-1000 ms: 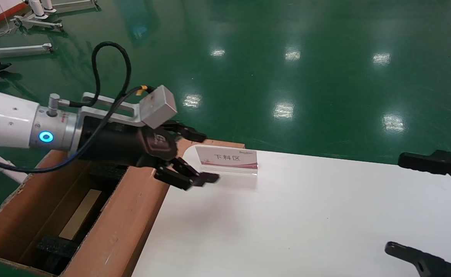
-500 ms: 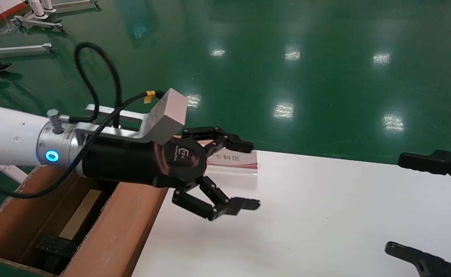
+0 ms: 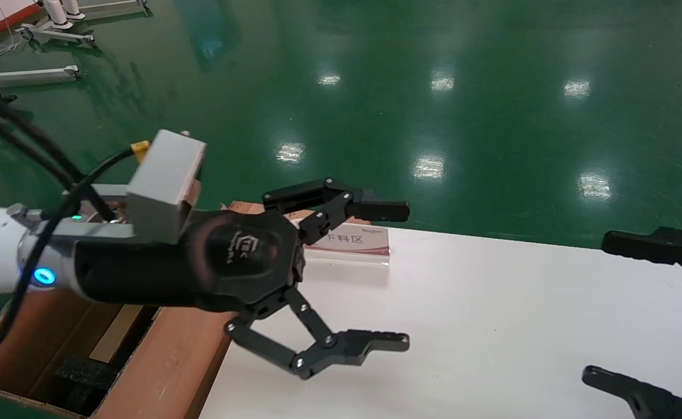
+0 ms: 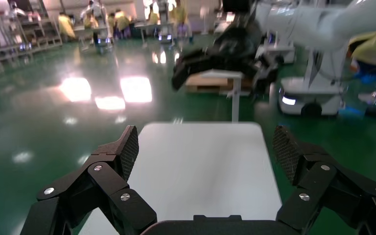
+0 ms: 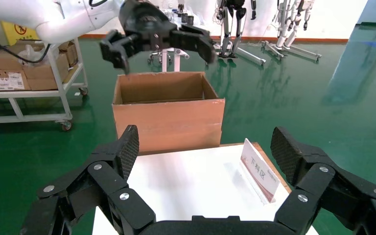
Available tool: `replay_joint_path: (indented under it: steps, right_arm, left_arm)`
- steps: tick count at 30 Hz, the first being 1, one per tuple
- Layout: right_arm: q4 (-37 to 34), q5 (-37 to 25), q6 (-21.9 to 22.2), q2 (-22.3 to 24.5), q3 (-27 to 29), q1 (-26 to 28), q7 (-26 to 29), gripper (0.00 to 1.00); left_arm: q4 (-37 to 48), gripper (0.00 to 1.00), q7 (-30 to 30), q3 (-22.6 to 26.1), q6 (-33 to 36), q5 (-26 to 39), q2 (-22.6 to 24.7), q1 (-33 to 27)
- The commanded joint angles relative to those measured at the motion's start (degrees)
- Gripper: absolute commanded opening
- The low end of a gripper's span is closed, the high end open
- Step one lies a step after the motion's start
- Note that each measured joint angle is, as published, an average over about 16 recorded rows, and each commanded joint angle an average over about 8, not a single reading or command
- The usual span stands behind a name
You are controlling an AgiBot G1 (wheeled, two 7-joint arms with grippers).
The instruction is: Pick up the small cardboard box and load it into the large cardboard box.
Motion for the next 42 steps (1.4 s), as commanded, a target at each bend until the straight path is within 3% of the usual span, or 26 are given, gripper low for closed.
replay_joint_path:
  steps: [1, 42]
  right_arm:
    - [0.0, 0.0, 0.0, 0.0, 0.0, 0.0, 0.0, 1.0]
    - [0.0, 0.0, 0.0, 0.0, 0.0, 0.0, 0.0, 1.0]
  left_arm:
    - [0.1, 1.0, 1.0, -2.3, 0.8, -1.0, 0.6, 1.8]
    - [0.0, 1.0, 0.2, 0.4, -0.1, 0.1, -0.1, -0.3]
